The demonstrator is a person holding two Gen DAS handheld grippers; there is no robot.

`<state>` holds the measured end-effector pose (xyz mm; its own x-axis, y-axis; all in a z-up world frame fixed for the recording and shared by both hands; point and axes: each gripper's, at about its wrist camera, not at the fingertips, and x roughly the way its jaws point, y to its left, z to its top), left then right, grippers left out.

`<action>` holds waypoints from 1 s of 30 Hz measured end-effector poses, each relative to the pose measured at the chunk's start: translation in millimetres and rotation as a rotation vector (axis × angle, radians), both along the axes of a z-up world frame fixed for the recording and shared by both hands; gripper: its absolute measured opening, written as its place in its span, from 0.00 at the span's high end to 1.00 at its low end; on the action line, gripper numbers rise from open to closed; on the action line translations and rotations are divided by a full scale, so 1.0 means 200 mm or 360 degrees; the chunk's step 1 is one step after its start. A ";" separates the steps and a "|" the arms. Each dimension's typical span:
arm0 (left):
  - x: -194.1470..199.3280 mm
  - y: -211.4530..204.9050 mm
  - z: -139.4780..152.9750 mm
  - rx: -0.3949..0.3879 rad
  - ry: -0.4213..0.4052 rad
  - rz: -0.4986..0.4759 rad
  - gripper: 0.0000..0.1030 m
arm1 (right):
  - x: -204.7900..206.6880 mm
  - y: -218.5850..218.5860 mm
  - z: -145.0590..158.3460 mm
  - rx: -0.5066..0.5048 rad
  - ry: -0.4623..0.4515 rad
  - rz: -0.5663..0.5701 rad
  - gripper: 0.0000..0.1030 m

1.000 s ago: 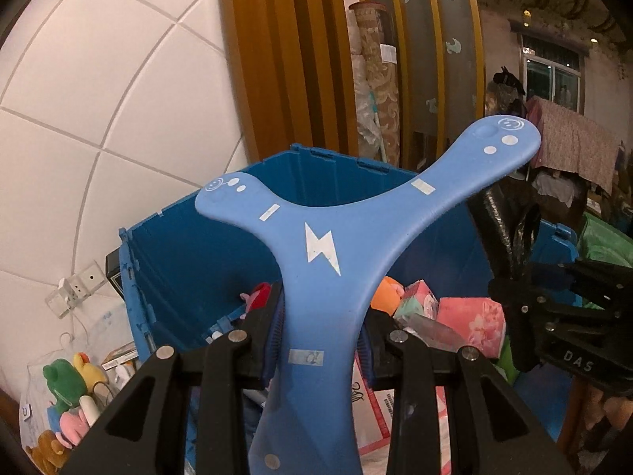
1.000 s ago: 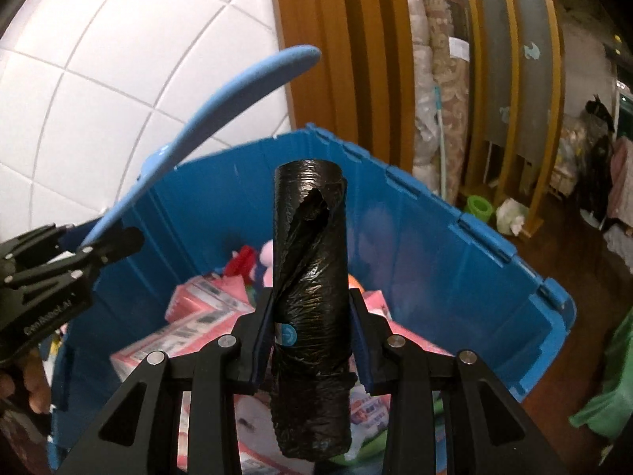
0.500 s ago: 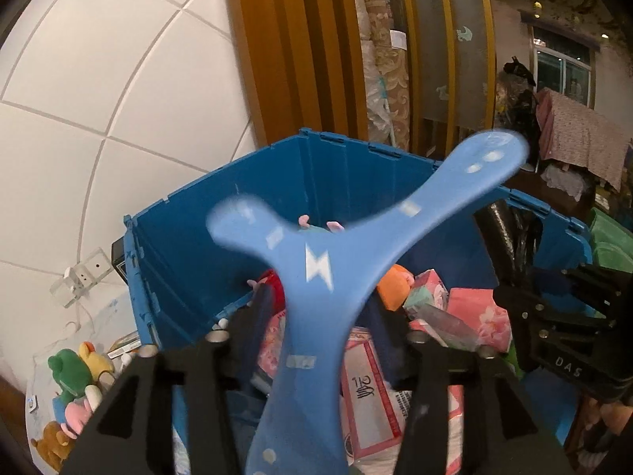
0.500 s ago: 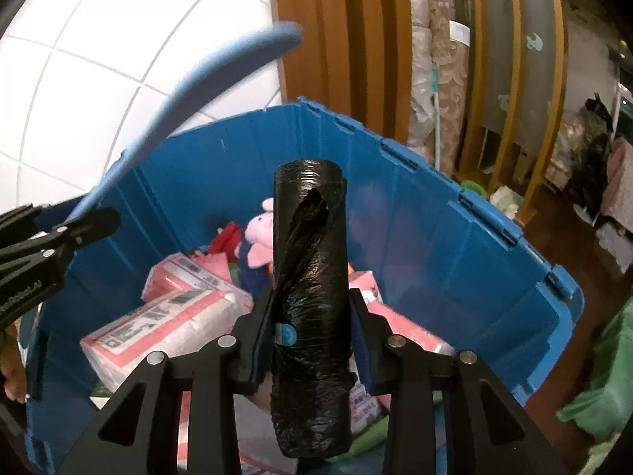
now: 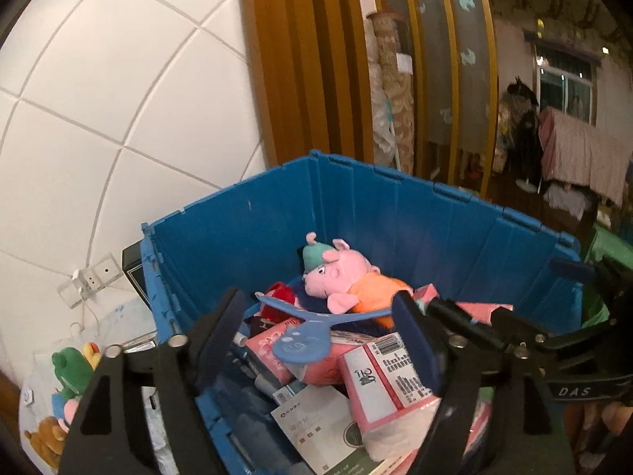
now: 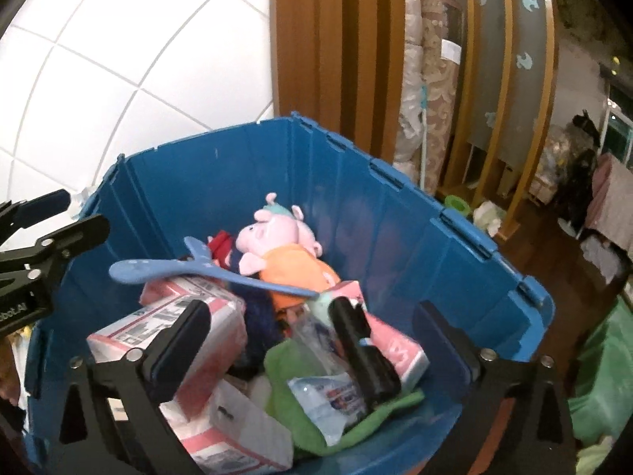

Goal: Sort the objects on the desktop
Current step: 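Open both grippers to drop the boomerang and black tube into the bin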

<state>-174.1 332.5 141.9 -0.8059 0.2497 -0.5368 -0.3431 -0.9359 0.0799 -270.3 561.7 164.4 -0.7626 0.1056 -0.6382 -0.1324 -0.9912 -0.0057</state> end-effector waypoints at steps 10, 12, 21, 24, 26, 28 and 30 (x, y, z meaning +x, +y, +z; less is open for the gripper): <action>0.23 -0.24 0.10 0.0110 0.0181 0.0088 0.22 | 0.16 -0.20 0.11 0.0029 0.0083 0.0019 0.00; 0.27 -0.27 0.11 0.0108 0.0207 0.0115 0.21 | 0.19 -0.26 0.12 0.0035 0.0093 0.0025 0.00; 0.39 -0.48 0.13 0.0149 0.0229 0.0136 0.00 | 0.34 -0.46 0.15 0.0029 0.0121 -0.0012 0.00; 0.41 -0.52 0.11 0.0127 0.0190 0.0128 0.00 | 0.37 -0.51 0.15 0.0022 0.0117 -0.0020 0.00; 0.43 -0.55 0.10 0.0121 0.0163 0.0132 0.00 | 0.39 -0.54 0.14 0.0014 0.0114 -0.0023 0.00; 0.44 -0.57 0.10 0.0113 0.0144 0.0129 0.00 | 0.40 -0.56 0.14 0.0012 0.0105 -0.0036 0.00; 0.45 -0.60 0.08 0.0117 0.0134 0.0137 0.00 | 0.41 -0.58 0.13 0.0011 0.0097 -0.0049 0.00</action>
<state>-83.2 212.8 158.8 -0.8675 0.2138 -0.4491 -0.2561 -0.9660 0.0348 -187.4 446.2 191.0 -0.7965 0.1336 -0.5898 -0.1630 -0.9866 -0.0033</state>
